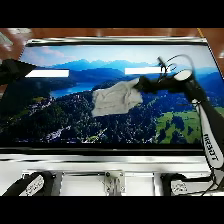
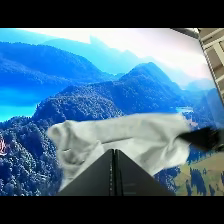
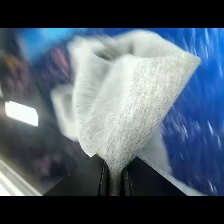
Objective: Fold the shirts.
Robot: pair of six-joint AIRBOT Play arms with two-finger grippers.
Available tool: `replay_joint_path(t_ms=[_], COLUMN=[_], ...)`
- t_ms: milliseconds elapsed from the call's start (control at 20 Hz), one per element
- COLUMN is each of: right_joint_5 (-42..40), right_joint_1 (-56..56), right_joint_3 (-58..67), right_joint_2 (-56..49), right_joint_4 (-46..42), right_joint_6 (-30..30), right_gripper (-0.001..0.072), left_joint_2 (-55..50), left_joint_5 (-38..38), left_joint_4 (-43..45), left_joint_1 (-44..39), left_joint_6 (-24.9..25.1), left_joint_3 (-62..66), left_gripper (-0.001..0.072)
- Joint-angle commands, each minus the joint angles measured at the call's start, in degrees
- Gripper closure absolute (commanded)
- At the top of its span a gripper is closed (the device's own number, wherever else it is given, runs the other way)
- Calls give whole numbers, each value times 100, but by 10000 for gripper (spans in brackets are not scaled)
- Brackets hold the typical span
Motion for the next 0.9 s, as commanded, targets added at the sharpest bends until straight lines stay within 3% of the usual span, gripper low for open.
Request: replay_joint_path(t_ms=[0,200,500,850], right_joint_5=[243,533,876,2850], right_joint_1=[-540,-1353,-3106,-4509], right_joint_3=[1193,1794,1792,1462], right_joint_2=[278,278,249,-101], right_joint_4=[195,-675,-2081,-3698], right_joint_6=[662,1025,789,927], right_gripper=[653,652,652,652], left_joint_2=[-4,-4,-2,-2], left_joint_5=[0,-107,-470,-494], left_joint_4=[151,170,166,164], left_joint_1=[4,2,2,-199], left_joint_6=[13,-245,-249,-352], left_joint_3=[-72,-450,-544,-544], left_gripper=[670,670,670,670])
